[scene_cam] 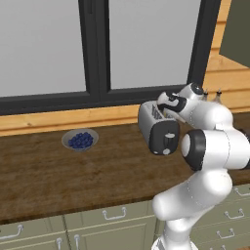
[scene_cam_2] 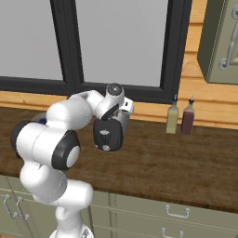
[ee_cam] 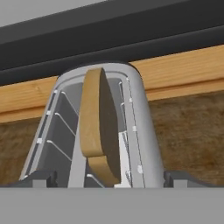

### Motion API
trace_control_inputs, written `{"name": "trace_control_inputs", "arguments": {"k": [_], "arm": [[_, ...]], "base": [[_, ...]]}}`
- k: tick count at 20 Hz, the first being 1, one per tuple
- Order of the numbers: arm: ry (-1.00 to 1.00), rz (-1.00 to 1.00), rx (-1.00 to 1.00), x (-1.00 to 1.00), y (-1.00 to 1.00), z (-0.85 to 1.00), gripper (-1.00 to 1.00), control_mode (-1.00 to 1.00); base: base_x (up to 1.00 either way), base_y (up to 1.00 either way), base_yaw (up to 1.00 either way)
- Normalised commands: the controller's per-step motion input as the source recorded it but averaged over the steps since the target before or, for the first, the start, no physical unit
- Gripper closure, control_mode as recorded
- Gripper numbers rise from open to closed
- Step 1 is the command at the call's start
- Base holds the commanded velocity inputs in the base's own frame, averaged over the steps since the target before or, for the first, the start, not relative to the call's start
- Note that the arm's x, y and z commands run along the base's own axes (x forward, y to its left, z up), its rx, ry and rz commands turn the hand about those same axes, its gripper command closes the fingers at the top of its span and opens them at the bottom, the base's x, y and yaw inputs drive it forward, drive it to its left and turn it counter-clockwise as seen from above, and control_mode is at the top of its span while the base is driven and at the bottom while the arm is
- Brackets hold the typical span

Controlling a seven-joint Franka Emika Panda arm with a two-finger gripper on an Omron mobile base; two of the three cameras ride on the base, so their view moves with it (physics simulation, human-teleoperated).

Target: Start the toaster. Once the lever pops up, take the bread to the plate on the dining counter.

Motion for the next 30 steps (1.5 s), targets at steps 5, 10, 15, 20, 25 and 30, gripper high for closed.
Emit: {"name": "trace_control_inputs", "arguments": {"k": [5,10,15,20,25,30], "arm": [[0.0,0.01,0.0,0.09,0.0,-0.33,-1.0,-1.0],[0.0,0.02,0.0,0.04,0.03,-0.48,-1.0,-1.0],[0.0,0.03,0.01,0.02,0.17,-0.55,-1.0,-1.0],[0.0,0.03,0.05,0.02,0.37,-0.47,-1.0,-1.0],[0.0,0.01,0.08,0.33,0.19,-0.44,-1.0,-1.0],[0.0,0.0,0.04,0.47,0.17,-0.57,-1.0,-1.0]], "base": [[0.0,0.0,0.0],[0.0,0.0,0.0],[0.0,0.0,0.0],[0.0,0.0,0.0],[0.0,0.0,0.0],[0.0,0.0,0.0]]}}
